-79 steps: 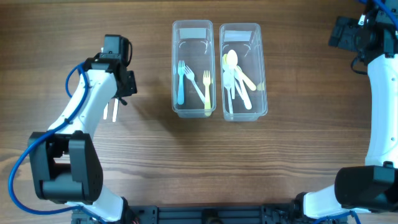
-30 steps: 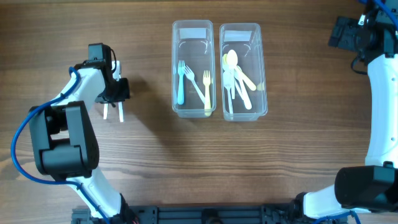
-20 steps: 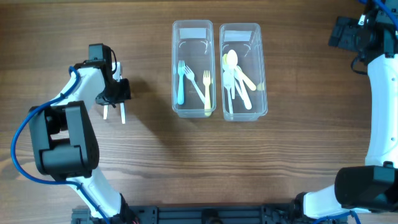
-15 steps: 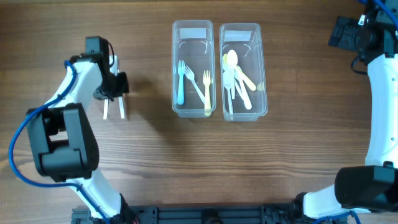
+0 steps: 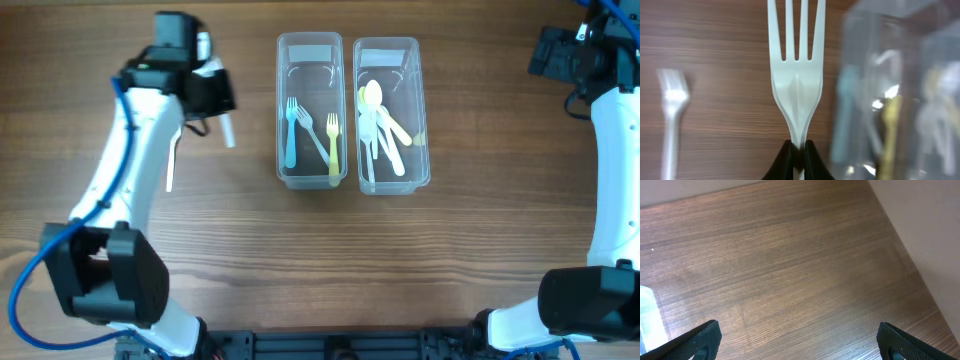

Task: Pack container
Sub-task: 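Carry the white fork into the left container, release, and lift away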

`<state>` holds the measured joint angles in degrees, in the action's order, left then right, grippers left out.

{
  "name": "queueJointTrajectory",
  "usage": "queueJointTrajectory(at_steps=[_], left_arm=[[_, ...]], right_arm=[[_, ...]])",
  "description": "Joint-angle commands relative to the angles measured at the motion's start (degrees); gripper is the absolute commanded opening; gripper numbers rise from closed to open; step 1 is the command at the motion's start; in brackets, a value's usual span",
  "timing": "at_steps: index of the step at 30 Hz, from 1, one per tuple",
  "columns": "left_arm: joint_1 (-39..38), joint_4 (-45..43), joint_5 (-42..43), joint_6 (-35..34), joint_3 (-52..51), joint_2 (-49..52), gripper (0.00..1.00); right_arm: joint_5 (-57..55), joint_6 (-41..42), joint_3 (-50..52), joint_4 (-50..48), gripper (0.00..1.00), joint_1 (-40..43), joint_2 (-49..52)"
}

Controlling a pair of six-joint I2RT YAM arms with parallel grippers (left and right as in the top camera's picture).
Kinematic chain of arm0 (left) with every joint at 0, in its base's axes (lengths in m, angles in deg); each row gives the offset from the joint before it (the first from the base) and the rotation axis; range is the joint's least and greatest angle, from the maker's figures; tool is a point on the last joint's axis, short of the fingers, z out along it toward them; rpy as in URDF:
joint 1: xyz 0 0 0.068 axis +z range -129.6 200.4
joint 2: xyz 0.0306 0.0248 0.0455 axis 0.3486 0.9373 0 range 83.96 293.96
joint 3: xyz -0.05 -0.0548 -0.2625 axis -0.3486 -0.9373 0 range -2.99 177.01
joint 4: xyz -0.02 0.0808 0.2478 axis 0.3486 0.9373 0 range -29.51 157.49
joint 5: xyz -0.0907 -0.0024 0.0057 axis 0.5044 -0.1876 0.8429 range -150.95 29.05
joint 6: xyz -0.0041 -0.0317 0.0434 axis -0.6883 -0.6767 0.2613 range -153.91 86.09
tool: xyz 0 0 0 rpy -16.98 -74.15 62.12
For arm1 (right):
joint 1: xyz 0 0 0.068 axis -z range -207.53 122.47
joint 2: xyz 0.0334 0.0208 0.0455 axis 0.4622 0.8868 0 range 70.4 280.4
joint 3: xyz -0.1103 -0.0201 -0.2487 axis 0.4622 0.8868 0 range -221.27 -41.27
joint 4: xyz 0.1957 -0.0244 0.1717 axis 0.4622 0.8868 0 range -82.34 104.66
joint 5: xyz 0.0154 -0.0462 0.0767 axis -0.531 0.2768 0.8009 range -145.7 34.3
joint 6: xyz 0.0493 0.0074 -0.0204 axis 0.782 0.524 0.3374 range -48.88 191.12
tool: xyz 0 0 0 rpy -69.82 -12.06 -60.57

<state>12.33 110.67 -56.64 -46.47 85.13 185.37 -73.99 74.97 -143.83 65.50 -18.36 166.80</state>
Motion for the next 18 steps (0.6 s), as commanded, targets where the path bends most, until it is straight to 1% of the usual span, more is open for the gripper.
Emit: queueJointTrajectory(at_steps=[1, 3, 6, 8, 11, 15, 18], left_arm=[[-6.75, -1.70, 3.98, -6.19, 0.87, -1.01, 0.04], [-10.58, -3.54, 4.02, -6.43, 0.87, -1.01, 0.04], [-14.08, -5.44, 3.98, -6.54, 0.87, -0.90, 0.04], [-16.11, -5.99, 3.54, -8.28, 0.87, -0.90, 0.04], [-18.25, -6.32, 2.45, -8.96, 0.87, -0.48, 0.04], [-19.67, -6.51, -3.65, -8.96, 0.87, 1.36, 0.05], [-19.54, -7.10, -4.39, -8.94, 0.87, 3.02, 0.05]], right_arm=[[-0.96, 0.66, -0.44, -0.15, 1.00, -0.09, 0.24], [-0.98, 0.63, -0.44, -0.15, 1.00, -0.09, 0.24], [-0.96, 0.66, -0.44, -0.15, 1.00, -0.09, 0.24], [-0.96, 0.66, -0.44, -0.15, 1.00, -0.09, 0.24], [-0.98, 0.66, -0.44, -0.15, 1.00, -0.09, 0.24], [-0.98, 0.66, -0.44, -0.15, 1.00, -0.09, 0.24], [-0.96, 0.63, -0.44, -0.15, 1.00, -0.09, 0.24]])
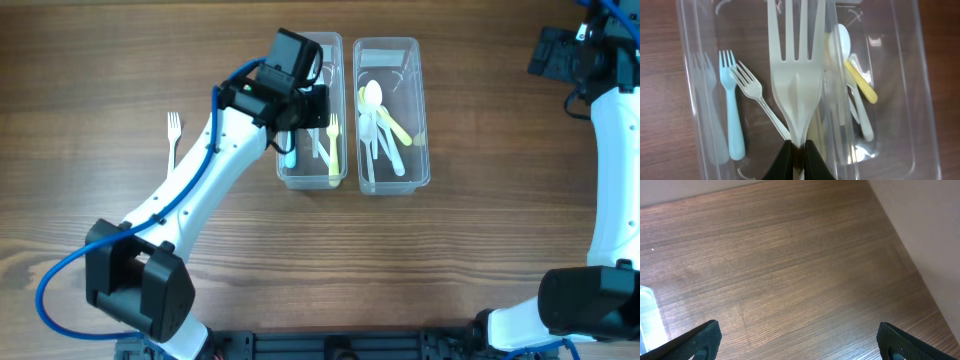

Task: Pack container
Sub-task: 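Carry the white fork into the left container, release, and lift away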

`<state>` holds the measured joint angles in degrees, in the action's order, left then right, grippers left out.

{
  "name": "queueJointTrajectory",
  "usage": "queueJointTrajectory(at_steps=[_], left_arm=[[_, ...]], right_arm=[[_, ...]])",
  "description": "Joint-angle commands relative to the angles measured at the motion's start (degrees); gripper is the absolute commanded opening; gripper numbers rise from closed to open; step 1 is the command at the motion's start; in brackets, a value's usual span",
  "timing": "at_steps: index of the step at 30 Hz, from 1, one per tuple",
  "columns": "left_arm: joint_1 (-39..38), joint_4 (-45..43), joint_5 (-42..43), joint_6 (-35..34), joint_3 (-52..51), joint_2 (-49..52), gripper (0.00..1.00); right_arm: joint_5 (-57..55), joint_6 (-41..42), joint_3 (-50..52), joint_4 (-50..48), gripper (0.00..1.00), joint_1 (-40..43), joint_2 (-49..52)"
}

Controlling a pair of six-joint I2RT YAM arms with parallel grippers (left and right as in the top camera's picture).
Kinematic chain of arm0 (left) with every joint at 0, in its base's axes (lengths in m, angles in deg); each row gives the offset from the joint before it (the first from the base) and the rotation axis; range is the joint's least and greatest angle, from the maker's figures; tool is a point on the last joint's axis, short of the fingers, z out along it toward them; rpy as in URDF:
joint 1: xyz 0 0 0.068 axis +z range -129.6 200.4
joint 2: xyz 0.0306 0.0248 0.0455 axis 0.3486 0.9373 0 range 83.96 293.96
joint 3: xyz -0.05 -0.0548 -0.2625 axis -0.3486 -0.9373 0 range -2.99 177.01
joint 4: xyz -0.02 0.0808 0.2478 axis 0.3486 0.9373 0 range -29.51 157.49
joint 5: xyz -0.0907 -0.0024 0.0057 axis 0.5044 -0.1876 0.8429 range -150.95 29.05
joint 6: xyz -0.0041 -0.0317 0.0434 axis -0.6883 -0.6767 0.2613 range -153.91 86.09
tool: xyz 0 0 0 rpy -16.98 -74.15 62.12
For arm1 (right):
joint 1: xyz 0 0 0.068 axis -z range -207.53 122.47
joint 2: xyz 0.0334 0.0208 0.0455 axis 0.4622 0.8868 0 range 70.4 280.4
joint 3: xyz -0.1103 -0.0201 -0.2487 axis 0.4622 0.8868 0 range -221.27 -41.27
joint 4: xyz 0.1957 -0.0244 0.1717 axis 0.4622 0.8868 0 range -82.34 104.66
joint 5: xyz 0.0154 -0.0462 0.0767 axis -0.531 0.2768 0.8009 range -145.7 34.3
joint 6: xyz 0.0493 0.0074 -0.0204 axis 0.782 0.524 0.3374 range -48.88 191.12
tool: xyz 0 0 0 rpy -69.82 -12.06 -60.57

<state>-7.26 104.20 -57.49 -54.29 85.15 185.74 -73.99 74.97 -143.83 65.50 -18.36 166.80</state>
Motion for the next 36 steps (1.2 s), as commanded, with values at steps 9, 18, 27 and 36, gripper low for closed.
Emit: queueJointTrajectory(at_steps=[9, 18, 27, 36], left_arm=[[0.17, -3.45, -3.54, -1.09, 0.85, 8.48, 0.09], [0.24, -6.62, -5.09, -1.03, 0.85, 9.55, 0.47], [4.24, -0.35, -6.05, -0.42, 8.15, 5.55, 0.45], [15.21, 14.01, -17.27, 6.54, 11.96, 0.07, 0.62]], right_arm=[[-0.98, 0.66, -0.44, -0.15, 1.00, -0.09, 0.24], [-0.98, 0.66, -0.44, -0.15, 1.00, -0.09, 0.24], [-0.96, 0.63, -0.44, -0.15, 1.00, -0.09, 0.24], [-0.98, 0.66, -0.44, -0.15, 1.00, -0.09, 0.24]])
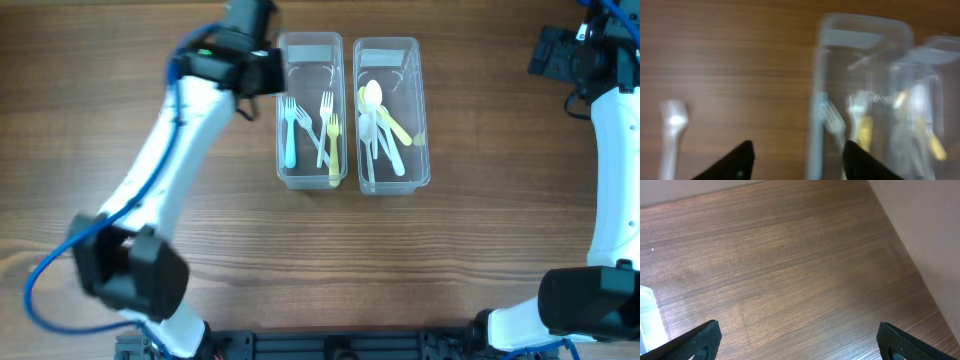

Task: Pack container
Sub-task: 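Carry the white fork into the left container, release, and lift away, then lower the left gripper onto the last white fork and close on its handle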

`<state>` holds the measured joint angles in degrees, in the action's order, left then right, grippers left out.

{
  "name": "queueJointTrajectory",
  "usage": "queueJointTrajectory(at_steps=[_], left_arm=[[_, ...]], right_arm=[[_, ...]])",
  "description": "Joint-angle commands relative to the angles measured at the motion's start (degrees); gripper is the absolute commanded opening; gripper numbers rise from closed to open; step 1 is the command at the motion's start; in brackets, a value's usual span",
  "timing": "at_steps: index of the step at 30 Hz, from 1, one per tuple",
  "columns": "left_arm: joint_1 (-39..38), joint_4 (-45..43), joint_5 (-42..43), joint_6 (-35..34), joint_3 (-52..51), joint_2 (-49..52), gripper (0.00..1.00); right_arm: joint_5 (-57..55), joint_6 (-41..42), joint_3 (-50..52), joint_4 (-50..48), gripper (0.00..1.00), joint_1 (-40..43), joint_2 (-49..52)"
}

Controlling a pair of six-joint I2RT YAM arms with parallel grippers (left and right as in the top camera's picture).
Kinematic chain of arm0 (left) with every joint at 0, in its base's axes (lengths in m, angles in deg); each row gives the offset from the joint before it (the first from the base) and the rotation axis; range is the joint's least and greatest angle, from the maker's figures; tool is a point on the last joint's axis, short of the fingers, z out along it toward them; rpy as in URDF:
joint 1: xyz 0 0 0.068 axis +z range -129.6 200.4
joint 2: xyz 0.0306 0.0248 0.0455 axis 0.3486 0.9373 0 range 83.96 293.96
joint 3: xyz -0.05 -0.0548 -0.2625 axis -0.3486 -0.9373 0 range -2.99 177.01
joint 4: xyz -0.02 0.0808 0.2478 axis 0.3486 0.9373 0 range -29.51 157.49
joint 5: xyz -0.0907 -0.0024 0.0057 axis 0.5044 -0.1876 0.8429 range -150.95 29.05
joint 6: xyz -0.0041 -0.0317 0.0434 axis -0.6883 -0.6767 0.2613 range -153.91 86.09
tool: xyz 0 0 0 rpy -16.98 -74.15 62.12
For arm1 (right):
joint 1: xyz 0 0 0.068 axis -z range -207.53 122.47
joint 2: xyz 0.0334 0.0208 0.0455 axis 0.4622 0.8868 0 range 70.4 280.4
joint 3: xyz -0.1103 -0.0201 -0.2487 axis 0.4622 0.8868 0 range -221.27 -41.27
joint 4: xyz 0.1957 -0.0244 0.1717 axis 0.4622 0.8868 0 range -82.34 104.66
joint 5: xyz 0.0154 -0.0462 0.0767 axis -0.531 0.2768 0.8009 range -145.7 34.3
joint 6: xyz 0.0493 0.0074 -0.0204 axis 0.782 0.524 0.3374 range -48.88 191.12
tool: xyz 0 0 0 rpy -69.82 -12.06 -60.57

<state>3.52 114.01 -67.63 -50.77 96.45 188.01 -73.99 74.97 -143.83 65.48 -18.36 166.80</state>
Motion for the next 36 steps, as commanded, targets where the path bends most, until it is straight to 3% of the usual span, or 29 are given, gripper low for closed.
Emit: queueJointTrajectory(at_steps=[1, 6, 12, 15, 19, 36], left_arm=[[5.92, 5.86, -8.02, 3.02, 0.66, -2.21, 0.61], [13.27, 9.29, -8.20, 3.19, -0.81, -1.81, 0.49], [19.15, 8.46, -8.13, 3.45, -4.98, 0.37, 0.52], [20.65, 5.62, -7.02, 7.08, -9.16, 2.67, 0.51], [20.92, 2.16, -3.93, 12.26, -12.74, 4.81, 0.53], [22.47, -0.57, 0.42, 19.54, -14.49, 12.76, 0.50]], right_arm=[[-0.98, 0.66, -0.44, -0.13, 1.00, -0.09, 0.24], [-0.98, 0.66, -0.44, -0.13, 1.00, -0.09, 0.24], [-0.98, 0.66, -0.44, -0.13, 1.00, -0.09, 0.24], [-0.96, 0.63, -0.44, -0.13, 1.00, -0.09, 0.24], [-0.96, 0.63, -0.44, -0.13, 1.00, -0.09, 0.24], [-0.98, 0.66, -0.44, -0.13, 1.00, -0.09, 0.24]])
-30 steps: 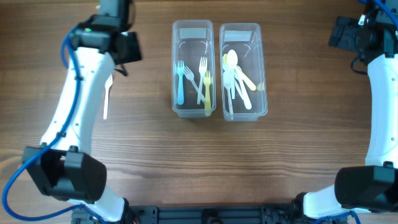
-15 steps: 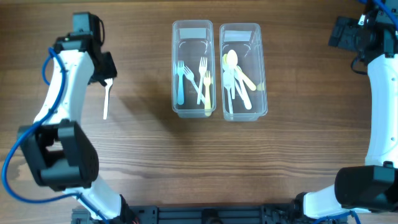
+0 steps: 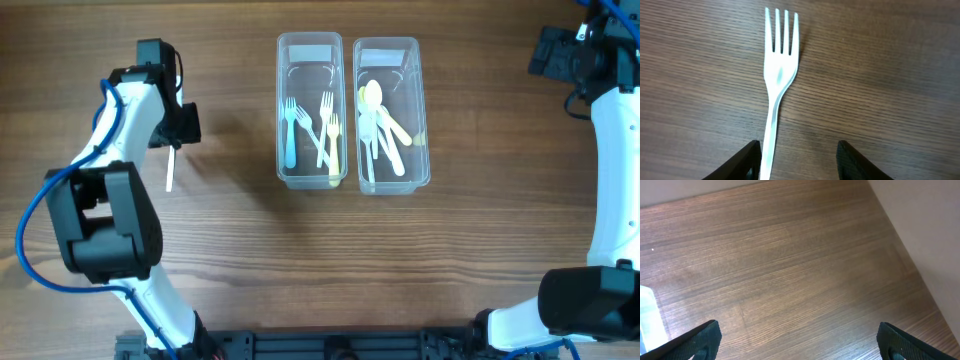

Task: Pack container
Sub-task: 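Lower the left gripper onto the last white fork and close on its handle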

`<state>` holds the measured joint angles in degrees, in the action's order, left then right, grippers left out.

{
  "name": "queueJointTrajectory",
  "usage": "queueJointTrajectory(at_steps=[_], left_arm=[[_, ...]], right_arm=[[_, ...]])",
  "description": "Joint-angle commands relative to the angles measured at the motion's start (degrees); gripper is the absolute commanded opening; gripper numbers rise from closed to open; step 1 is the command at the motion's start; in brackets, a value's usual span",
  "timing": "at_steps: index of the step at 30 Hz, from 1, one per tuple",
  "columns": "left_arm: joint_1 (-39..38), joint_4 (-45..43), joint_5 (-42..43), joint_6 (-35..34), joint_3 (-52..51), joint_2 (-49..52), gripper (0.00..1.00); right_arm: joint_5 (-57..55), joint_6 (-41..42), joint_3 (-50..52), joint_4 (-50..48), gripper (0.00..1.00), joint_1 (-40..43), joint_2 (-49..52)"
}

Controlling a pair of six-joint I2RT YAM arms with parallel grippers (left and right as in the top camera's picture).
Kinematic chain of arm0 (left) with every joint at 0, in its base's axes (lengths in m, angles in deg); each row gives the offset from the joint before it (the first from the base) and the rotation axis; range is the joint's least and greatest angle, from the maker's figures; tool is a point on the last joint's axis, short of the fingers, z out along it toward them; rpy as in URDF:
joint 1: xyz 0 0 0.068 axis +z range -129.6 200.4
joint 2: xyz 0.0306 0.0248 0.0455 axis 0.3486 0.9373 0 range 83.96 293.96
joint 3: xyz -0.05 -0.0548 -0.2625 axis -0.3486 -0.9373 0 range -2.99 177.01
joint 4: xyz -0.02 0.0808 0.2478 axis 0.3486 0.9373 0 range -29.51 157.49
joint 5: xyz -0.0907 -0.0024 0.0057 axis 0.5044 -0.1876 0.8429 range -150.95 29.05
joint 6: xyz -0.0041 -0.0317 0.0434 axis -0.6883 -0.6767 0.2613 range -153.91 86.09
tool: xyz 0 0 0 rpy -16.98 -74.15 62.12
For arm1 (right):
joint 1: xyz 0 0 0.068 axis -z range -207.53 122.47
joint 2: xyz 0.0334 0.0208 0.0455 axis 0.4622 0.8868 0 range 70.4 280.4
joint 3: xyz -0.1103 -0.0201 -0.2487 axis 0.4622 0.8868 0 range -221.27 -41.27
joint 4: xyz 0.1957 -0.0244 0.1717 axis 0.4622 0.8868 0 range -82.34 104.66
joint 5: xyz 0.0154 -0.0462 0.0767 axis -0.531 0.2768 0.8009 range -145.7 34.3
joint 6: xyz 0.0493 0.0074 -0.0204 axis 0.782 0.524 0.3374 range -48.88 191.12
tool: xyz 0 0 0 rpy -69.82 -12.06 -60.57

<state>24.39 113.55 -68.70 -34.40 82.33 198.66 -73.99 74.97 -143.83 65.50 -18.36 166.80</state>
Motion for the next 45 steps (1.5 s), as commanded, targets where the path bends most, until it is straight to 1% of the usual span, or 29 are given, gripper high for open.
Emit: queueJointTrajectory(at_steps=[1, 6, 9, 11, 14, 19, 23, 24, 27, 28, 30, 32, 34, 38, 45], left_arm=[[1.97, -0.07, 1.95, 3.34, -0.37, 2.36, 0.50], [4.83, -2.05, 6.93, 4.83, -2.01, 2.71, 0.51], [6.49, -3.19, 7.69, 5.49, -3.26, 2.71, 0.50], [7.41, -3.26, 10.62, 9.66, -4.22, 2.78, 0.54], [7.50, -3.52, 10.93, 12.24, -5.46, 2.75, 0.55], [7.48, -5.99, 10.71, 11.61, -8.07, 2.78, 0.55], [7.50, -8.15, 9.33, 7.56, -8.85, 2.75, 0.54], [7.50, -8.41, 9.20, 7.43, -8.85, 2.78, 0.52], [7.48, -8.76, 9.20, 7.43, -8.85, 2.78, 0.51], [7.48, -8.76, 9.22, 7.41, -8.85, 2.75, 0.49], [7.48, -8.76, 9.22, 7.30, -8.85, 2.78, 0.40], [7.48, -8.74, 9.22, 7.30, -8.85, 2.75, 0.24], [7.48, -8.63, 9.22, 7.30, -8.85, 2.75, 0.10], [7.30, -8.44, 9.22, 7.26, -8.83, 2.75, 0.04], [5.97, -7.91, 9.18, 7.26, -7.58, 1.70, 0.04]], right_arm=[[-0.98, 0.63, -0.44, -0.15, 1.00, -0.09, 0.24], [-0.98, 0.66, -0.44, -0.15, 1.00, -0.09, 0.24], [-0.98, 0.66, -0.44, -0.15, 1.00, -0.09, 0.24], [-0.98, 0.63, -0.44, -0.15, 1.00, -0.09, 0.24], [-0.96, 0.66, -0.44, -0.15, 1.00, -0.09, 0.24], [-0.98, 0.63, -0.44, -0.15, 1.00, -0.09, 0.24], [-0.96, 0.63, -0.44, -0.15, 1.00, -0.09, 0.24], [-0.98, 0.63, -0.44, -0.15, 1.00, -0.09, 0.24], [-0.96, 0.68, -0.44, -0.15, 1.00, -0.09, 0.24], [-0.98, 0.66, -0.44, -0.15, 1.00, -0.09, 0.24], [-0.98, 0.66, -0.44, -0.15, 1.00, -0.09, 0.24], [-0.96, 0.66, -0.44, -0.15, 1.00, -0.09, 0.24], [-0.98, 0.66, -0.44, -0.15, 1.00, -0.09, 0.24], [-0.98, 0.66, -0.44, -0.15, 1.00, -0.09, 0.24], [-0.98, 0.66, -0.44, -0.15, 1.00, -0.09, 0.24]])
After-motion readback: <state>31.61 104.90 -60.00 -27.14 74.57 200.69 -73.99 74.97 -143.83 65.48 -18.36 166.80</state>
